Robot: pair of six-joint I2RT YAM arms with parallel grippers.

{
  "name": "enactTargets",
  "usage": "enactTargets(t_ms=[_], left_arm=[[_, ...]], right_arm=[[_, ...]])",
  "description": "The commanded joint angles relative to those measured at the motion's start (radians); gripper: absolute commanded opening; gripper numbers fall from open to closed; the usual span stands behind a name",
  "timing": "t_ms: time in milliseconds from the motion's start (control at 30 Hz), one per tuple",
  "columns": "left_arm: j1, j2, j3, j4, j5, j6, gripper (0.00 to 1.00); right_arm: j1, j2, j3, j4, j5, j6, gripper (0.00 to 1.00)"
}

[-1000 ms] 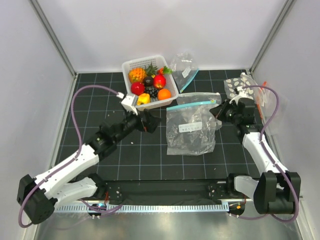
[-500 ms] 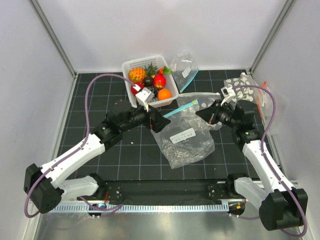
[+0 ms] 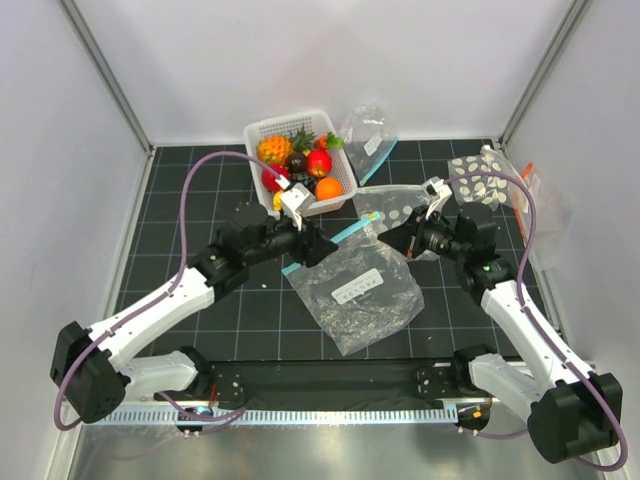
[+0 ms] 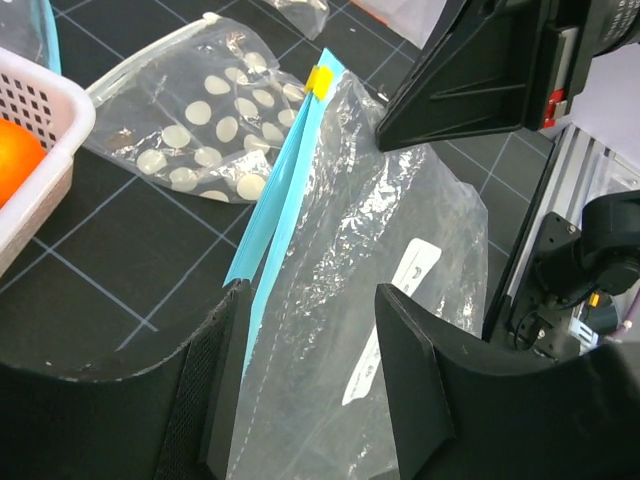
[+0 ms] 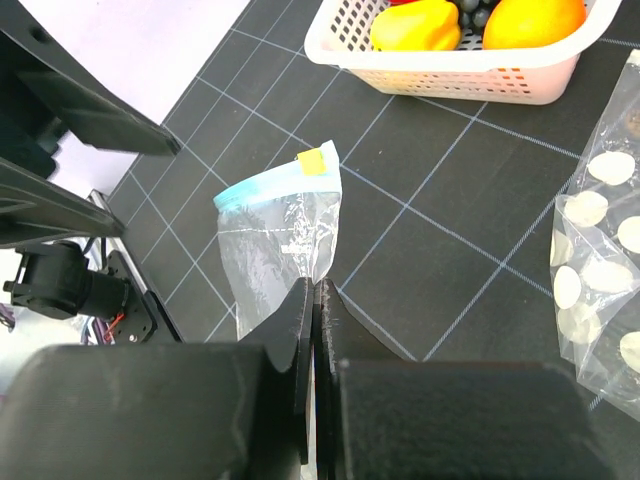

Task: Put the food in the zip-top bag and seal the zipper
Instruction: Pick up the zipper food storage bag at the center of the board, then open the zipper of the food storage bag.

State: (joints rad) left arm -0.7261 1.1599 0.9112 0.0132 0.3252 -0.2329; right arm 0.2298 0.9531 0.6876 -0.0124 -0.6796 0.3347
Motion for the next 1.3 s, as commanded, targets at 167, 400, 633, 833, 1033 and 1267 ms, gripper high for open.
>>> enactTargets(t_ms=[167, 400, 633, 833, 1033, 1267], left_arm=[[-0.003, -0.054, -0.143, 0.125, -0.096, -0.002, 0.64], [-0.003, -0.032, -0.147, 0.137, -0.089, 0.0, 0.59], [-0.003, -0.068, -0.213, 0.208, -0.12, 0.004, 0.58], [-0.003, -0.011, -0.193, 0.195, -0.133, 0.012, 0.61], [-0.003, 0.004, -0.192, 0.225, -0.065, 0.0, 0.26], [-0.003, 0.011, -0.222, 0.306, -0.005, -0.083, 0.0]], right_arm=[[0.006, -0.03, 0.039, 0.023, -0.018, -0.017, 0.01], [0.008, -0.028, 0.041, 0.023, -0.018, -0.02, 0.01], [0.011, -0.028, 0.041, 0.023, -0.015, -0.022, 0.01], [0.013, -0.027, 0.046, 0.026, -0.02, -0.017, 0.01], [0.013, -0.025, 0.044, 0.026, 0.005, -0.02, 0.01], [0.014, 0.091, 0.16, -0.009, 0.037, -0.023, 0.01]])
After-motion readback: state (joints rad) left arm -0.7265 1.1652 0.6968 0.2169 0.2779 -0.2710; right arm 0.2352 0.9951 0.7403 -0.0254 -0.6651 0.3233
